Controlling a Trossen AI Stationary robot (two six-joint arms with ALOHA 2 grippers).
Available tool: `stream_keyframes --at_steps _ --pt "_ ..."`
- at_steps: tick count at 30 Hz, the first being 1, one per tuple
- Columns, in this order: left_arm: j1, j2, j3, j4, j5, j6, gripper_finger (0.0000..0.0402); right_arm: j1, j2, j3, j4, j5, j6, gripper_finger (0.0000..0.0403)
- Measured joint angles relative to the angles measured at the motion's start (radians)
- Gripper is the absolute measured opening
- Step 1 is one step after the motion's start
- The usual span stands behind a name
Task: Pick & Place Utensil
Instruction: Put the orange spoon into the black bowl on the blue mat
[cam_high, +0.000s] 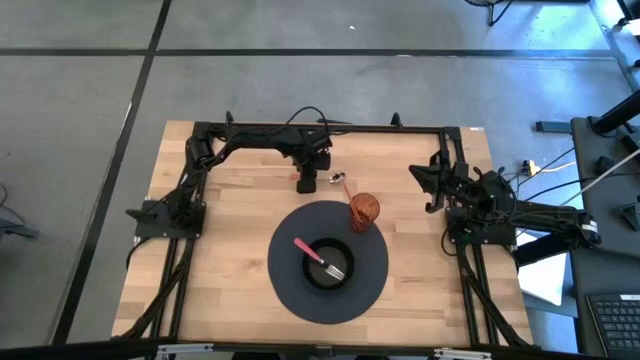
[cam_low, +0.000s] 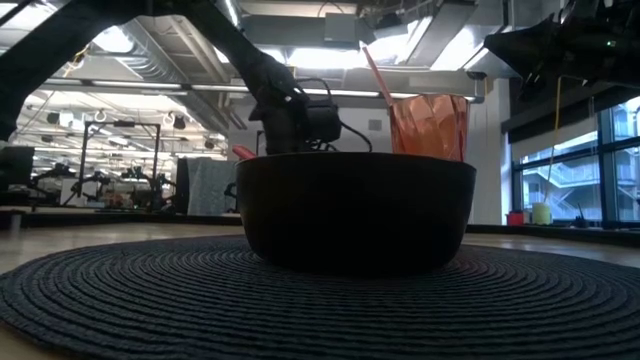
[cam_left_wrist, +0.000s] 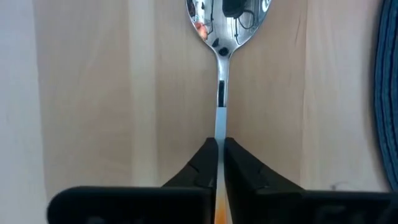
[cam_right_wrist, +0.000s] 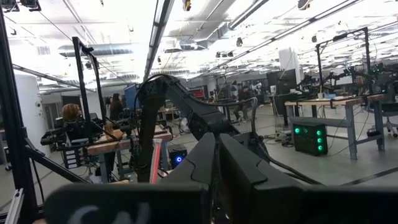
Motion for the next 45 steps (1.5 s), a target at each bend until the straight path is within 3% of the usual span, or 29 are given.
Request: stream_keyframes --at_steps 10,17,28,45 --pt "0.004 -0.007 -0.002 -0.070 -0.001 -0.032 0.0006 0.000 0.000 0.000 -0.002 -0.039 0.010 0.0023" --pt "0.005 -0.018 -0.016 -0.260 0.001 -0.057 0.0006 0.000 0.000 0.000 -0.006 -0.045 0.026 0.0023" --pt "-0.005 -0.023 -0.042 -0.334 0.000 -0.077 0.0007 0.000 0.000 0.000 -0.012 -0.072 0.035 0.0023" --pt "-0.056 -0.107 -0.055 -0.317 -0.088 -0.099 0.0077 0.000 0.000 0.000 -0.005 -0.080 0.056 0.0023"
